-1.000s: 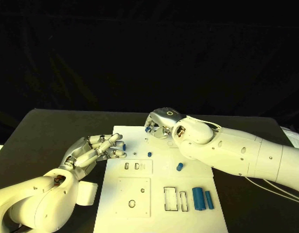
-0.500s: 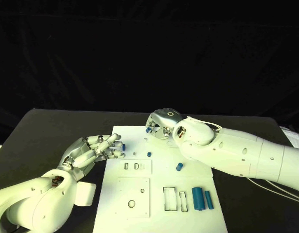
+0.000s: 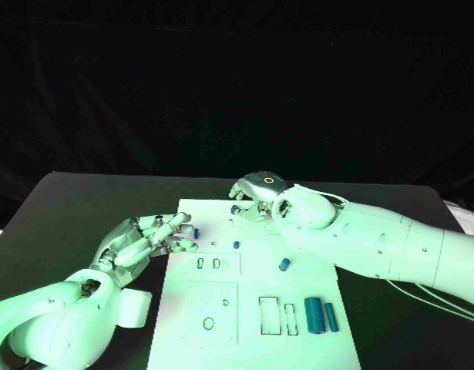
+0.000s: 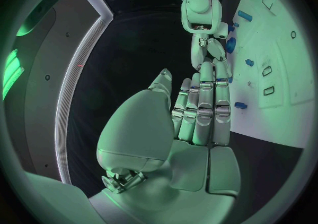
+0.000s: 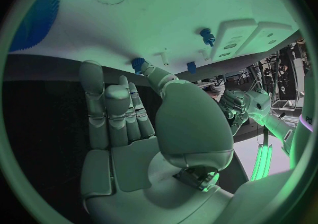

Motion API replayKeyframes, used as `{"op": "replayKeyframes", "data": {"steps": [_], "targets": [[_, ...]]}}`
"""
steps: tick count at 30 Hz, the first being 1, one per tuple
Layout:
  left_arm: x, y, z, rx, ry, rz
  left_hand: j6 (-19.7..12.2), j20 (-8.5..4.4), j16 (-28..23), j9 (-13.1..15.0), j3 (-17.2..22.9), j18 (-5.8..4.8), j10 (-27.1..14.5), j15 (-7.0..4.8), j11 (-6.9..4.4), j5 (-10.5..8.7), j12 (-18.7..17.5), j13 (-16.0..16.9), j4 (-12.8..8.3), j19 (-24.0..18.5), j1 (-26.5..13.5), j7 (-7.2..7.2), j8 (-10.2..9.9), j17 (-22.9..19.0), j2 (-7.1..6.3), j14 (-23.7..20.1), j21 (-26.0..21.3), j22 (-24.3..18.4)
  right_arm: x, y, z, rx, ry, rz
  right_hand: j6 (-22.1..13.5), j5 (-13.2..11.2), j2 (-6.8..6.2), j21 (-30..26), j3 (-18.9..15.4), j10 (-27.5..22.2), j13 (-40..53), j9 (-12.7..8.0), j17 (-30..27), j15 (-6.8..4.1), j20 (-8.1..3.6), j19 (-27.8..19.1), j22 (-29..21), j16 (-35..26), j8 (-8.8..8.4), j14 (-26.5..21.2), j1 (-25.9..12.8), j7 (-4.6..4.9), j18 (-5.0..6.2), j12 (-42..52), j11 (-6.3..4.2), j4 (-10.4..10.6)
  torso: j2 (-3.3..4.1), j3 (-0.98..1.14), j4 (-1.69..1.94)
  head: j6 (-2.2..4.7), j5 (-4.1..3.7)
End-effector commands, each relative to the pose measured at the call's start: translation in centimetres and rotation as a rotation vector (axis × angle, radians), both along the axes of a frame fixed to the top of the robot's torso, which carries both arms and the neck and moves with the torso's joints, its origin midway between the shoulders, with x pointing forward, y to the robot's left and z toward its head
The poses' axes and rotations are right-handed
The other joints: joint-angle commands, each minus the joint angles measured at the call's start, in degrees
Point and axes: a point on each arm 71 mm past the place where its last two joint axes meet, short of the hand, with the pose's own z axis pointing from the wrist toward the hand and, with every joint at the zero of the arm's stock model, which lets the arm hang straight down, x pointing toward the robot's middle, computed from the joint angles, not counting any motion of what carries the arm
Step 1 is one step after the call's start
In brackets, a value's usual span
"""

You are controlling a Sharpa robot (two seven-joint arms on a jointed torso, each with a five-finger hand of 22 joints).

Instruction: Assemble the parts on the task board

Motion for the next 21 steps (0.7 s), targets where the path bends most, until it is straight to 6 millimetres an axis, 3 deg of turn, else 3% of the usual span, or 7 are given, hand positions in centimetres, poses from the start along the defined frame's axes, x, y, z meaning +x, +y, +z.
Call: {"op": "replayKeyframes", "data": {"steps": [1, 10, 12, 14, 18, 19, 21], "targets": [[0.0, -0.2, 0.2, -0.012, -0.004, -0.022, 0.13, 0.1, 0.08, -0.07, -0.23, 0.66, 0.15, 0.17, 0.24, -0.29, -0.3, -0.02, -0.26, 0.46, 0.45, 0.29, -0.36, 0.08, -0.01, 0.19, 0.09, -0.1, 0.0, 0.0, -0.1, -0.012, 0.008, -0.01, -0.23, 0.0, -0.13, -0.13, -0.4, -0.32, 0.09, -0.01, -0.14, 0.42, -0.01, -0.35, 0.05, -0.28, 0.03, 0.06, 0.28, 0.05, 0.18, 0.14, 0.01, 0.16, 0.04, -0.03, 0.0, 0.02, -0.01], [0.0, -0.1, 0.2, -0.012, -0.002, -0.023, 0.11, 0.11, 0.06, -0.07, -0.25, 0.66, 0.12, 0.18, 0.25, -0.29, -0.34, -0.03, -0.27, 0.45, 0.44, 0.29, -0.39, 0.12, -0.01, 0.17, 0.08, -0.11, -1.3, -2.0, 1.1, 0.083, -0.013, -0.016, 3.13, 0.24, 0.7, 3.38, -0.15, 5.52, 0.62, 0.49, 3.74, -0.17, -0.09, 1.51, 4.53, 3.11, 1.01, 1.22, 1.39, -0.2, -0.22, 2.31, -0.85, 1.89, 0.03, 0.03, -0.17, 0.1, -0.25], [0.0, -0.1, 0.2, -0.013, -0.003, -0.024, 0.08, 0.11, 0.03, -0.08, -0.27, 0.66, 0.07, 0.19, 0.27, -0.29, -0.41, -0.04, -0.27, 0.45, 0.44, 0.3, -0.45, 0.18, -0.01, 0.14, 0.06, -0.13, -1.7, -3.3, 1.5, 0.127, 0.003, -0.04, 3.87, 0.3, 0.42, 5.31, -0.01, 8.57, 1.05, 0.52, 6.45, -0.56, -0.4, 2.52, 7.15, 5.28, 1.13, 1.79, 1.19, -0.18, -0.57, 3.43, -1.37, 2.58, 0.03, -0.02, -0.16, 0.2, -0.37], [0.0, 0.0, 0.2, -0.013, -0.003, -0.024, 0.08, 0.11, 0.03, -0.08, -0.27, 0.66, 0.07, 0.19, 0.27, -0.29, -0.41, -0.04, -0.27, 0.45, 0.44, 0.3, -0.45, 0.18, -0.01, 0.14, 0.06, -0.13, -2.3, -5.5, 2.1, 0.18, 0.05, -0.089, 4.2, 0.55, -0.71, 10.04, -0.71, 13.73, 2.33, 0.45, 15.05, -1.38, -1.07, 5.12, 14.04, 11.45, 1.01, 3.18, 0.38, -0.41, -1.64, 5.67, -2.29, 3.52, -0.01, 0.02, -0.49, 0.34, -0.4], [0.0, 0.1, 0.2, -0.013, -0.004, -0.022, 0.07, 0.12, 0.01, -0.08, -0.28, 0.65, 0.05, 0.2, 0.27, -0.28, -0.45, -0.05, -0.28, 0.43, 0.45, 0.29, -0.48, 0.21, 0.0, 0.11, 0.04, -0.14, -3.1, -8.4, 2.3, 0.21, 0.134, -0.165, 2.94, 3.41, -3.29, 14.17, -5.75, 22.19, 7.21, 0.18, 18.87, -3.01, -2.82, 7.11, 19.66, 14.58, 0.34, 3.33, -1.76, -1.85, -2.5, 11.67, -4.08, 5.8, -0.01, 0.16, -0.92, 0.56, -0.26], [0.0, 0.1, 0.2, -0.013, -0.004, -0.022, 0.07, 0.12, 0.01, -0.08, -0.28, 0.65, 0.05, 0.2, 0.27, -0.28, -0.45, -0.05, -0.28, 0.43, 0.45, 0.29, -0.48, 0.21, 0.0, 0.11, 0.04, -0.14, -3.3, -9.1, 2.2, 0.21, 0.153, -0.182, 2.64, 5.04, -3.46, 15.43, -8.47, 22.64, 9.51, 0.21, 20.51, -3.33, -3.25, 7.6, 21.38, 15.87, 0.4, 3.4, -1.74, -2.11, -2.78, 13.59, -4.36, 6.64, 0.01, 0.24, -1.11, 0.63, -0.23], [0.0, 0.1, 0.1, -0.012, -0.003, -0.022, 0.07, 0.12, 0.01, -0.08, -0.28, 0.65, 0.05, 0.2, 0.27, -0.28, -0.45, -0.05, -0.28, 0.43, 0.45, 0.29, -0.48, 0.21, 0.0, 0.11, 0.04, -0.14, -3.4, -10.2, 2.1, 0.206, 0.183, -0.215, 2.21, 6.33, -2.02, 17.68, -14.2, 21.35, 17.18, 0.29, 23.86, -3.19, -3.7, 8.13, 24.51, 18.37, 0.58, 3.41, 0.23, -2.41, -3.2, 19.61, -4.48, 8.57, 0.01, 0.36, -1.33, 0.75, -0.16]]}}
